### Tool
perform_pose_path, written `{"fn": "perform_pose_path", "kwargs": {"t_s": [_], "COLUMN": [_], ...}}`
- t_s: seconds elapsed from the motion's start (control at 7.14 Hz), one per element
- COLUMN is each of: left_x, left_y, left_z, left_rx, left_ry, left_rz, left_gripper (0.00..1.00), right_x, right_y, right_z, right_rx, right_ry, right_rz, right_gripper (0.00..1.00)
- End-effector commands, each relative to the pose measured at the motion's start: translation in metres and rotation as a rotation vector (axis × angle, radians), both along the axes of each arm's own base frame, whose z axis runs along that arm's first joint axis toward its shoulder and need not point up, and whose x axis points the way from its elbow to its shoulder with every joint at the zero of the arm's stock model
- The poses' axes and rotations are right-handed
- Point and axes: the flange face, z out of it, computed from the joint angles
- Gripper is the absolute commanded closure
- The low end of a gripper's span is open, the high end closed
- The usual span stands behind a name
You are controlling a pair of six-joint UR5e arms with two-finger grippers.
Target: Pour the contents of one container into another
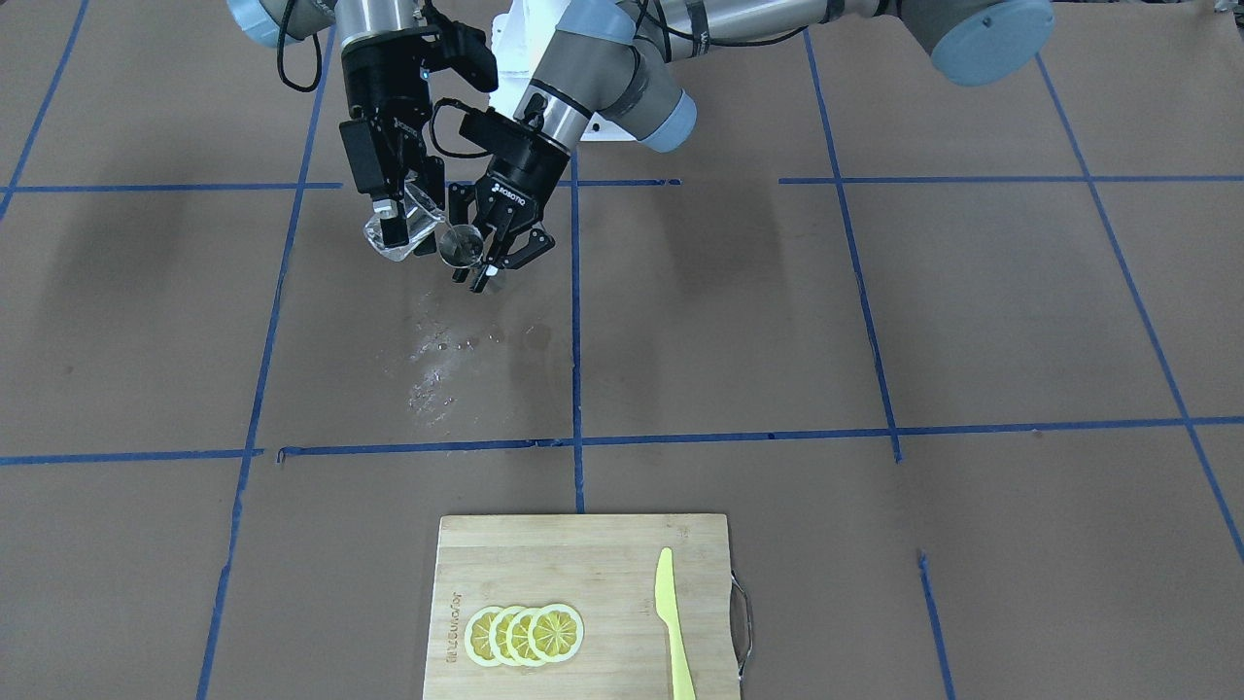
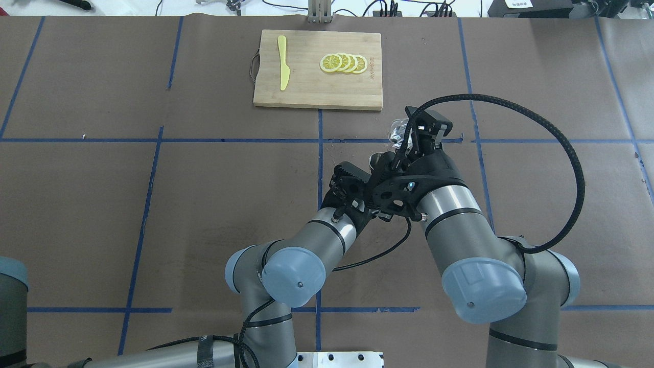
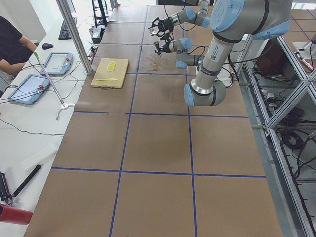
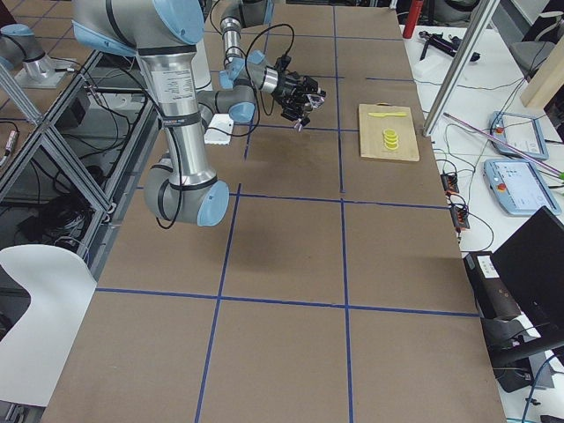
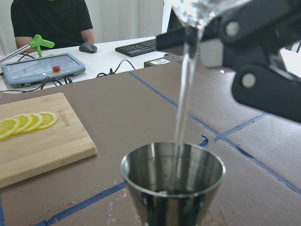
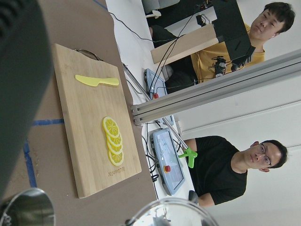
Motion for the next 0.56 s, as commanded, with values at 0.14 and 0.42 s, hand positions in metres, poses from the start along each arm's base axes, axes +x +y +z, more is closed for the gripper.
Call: {"fn": "perform_pose_path", "kwargs": {"t_s": [0.14,0.42], "left_x": [0.0003,0.0009], "left_y": [0.0002,0.0011], "left_z": [0.0001,0.0002], "left_rx": [0.0,0.0], "left_ry": [0.0,-0.002], "left_rz": [0.004,0.006], "left_gripper": [1.0,1.0], "right_x": [-0.0017,-0.0027], "right_y": [0.001,0.0009], "right_z": [0.0005,-0.0016], "right_rx": [0.016,0.029], "right_ry": [0.036,0.062], "right_rz": [0.008,0.011], "right_gripper": [1.0,1.0]}}
